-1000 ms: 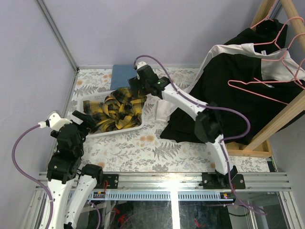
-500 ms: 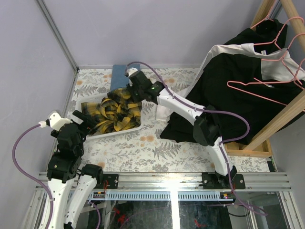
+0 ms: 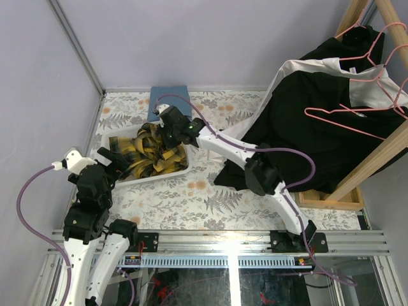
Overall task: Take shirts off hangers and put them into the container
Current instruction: Adjust the shirt in the bin.
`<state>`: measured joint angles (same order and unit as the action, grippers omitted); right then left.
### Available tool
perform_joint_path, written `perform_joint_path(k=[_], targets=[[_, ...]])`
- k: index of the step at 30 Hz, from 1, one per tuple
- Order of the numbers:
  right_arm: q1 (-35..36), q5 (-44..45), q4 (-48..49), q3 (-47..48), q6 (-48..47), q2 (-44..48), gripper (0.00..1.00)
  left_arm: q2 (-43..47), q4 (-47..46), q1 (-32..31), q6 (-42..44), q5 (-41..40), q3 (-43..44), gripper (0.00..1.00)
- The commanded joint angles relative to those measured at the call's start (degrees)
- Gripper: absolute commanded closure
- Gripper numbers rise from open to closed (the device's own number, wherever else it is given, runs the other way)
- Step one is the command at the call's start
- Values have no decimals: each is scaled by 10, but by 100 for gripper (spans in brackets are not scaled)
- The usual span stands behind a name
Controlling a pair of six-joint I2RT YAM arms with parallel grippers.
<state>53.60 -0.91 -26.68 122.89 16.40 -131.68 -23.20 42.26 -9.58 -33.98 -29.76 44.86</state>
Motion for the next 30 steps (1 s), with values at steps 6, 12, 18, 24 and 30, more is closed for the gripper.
perform_joint_path(k=[6, 12, 18, 24, 30], targets=[[-38, -6, -68, 40, 16, -125, 77, -2, -21, 4, 6, 0, -3, 0], [-37, 23, -83, 30, -19, -54, 54, 1, -21, 5, 6, 0, -5, 0], [-37, 30, -60, 21, -35, 49, 34, 0, -21, 5, 6, 1, -4, 0], [-38, 40, -19, 8, -46, 90, 25, 2, -21, 5, 6, 2, -4, 0], [-37, 20, -13, 43, -31, 17, 65, 2, -21, 5, 6, 1, -4, 0]])
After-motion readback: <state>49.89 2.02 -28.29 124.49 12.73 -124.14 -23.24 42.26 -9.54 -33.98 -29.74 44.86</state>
